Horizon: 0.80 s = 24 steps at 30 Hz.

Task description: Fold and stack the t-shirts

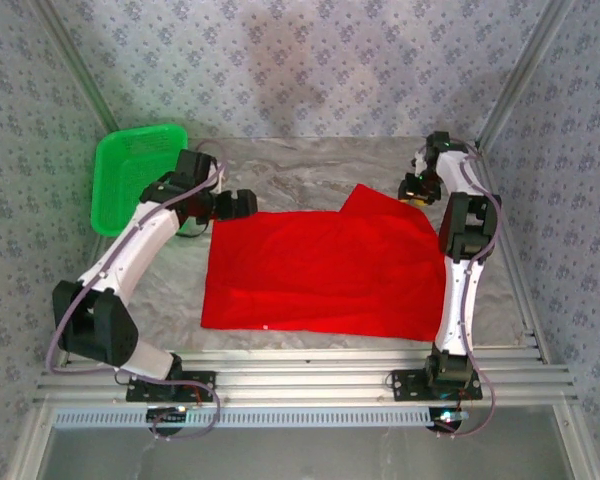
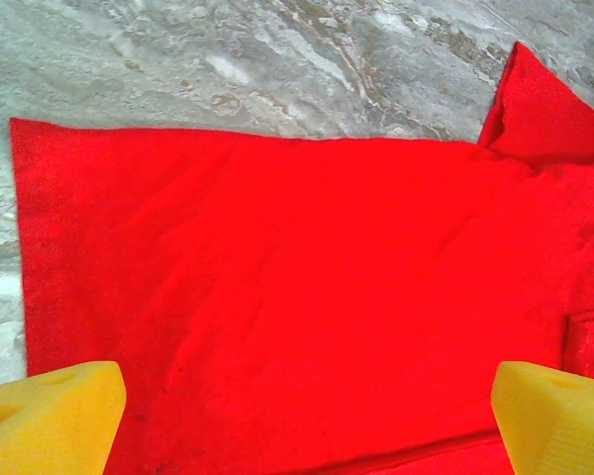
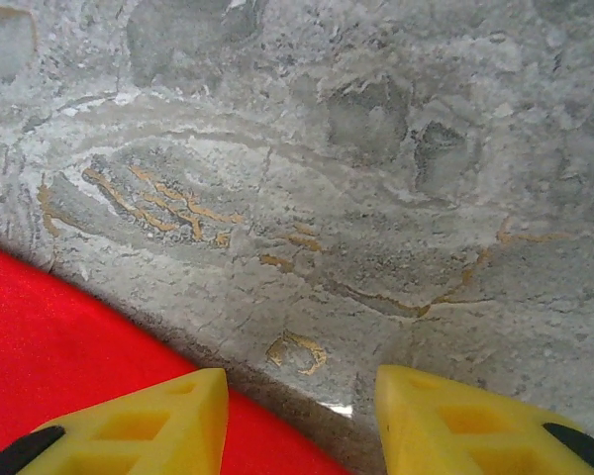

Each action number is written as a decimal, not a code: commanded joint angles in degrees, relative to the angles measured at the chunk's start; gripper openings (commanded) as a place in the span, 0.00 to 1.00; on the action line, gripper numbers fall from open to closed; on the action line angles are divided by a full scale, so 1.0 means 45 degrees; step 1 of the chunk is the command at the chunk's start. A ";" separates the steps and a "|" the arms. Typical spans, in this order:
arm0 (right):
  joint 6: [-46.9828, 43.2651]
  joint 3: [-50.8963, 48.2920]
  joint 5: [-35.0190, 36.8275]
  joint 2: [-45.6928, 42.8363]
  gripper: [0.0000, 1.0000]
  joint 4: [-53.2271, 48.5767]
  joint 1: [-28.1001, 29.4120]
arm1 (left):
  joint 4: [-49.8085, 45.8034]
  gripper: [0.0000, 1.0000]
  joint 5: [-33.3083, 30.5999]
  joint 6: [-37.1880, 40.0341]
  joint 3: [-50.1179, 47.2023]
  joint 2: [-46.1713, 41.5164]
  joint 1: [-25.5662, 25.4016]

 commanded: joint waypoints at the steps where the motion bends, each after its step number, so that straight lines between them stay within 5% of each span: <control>1: -0.0260 0.0287 0.0062 0.0731 0.43 -0.0542 0.0198 | -0.0351 0.95 -0.0254 -0.0187 -0.0258 -0.0568 0.0234; 13: 0.0063 0.0643 -0.0181 0.0327 0.42 0.0016 0.0666 | -0.0300 0.95 -0.0146 -0.0432 -0.1139 -0.1268 0.0431; 24: 0.0798 0.3721 -0.1336 0.2120 0.47 -0.0215 0.1375 | -0.0128 0.96 -0.0077 -0.0678 -0.2057 -0.2110 0.0441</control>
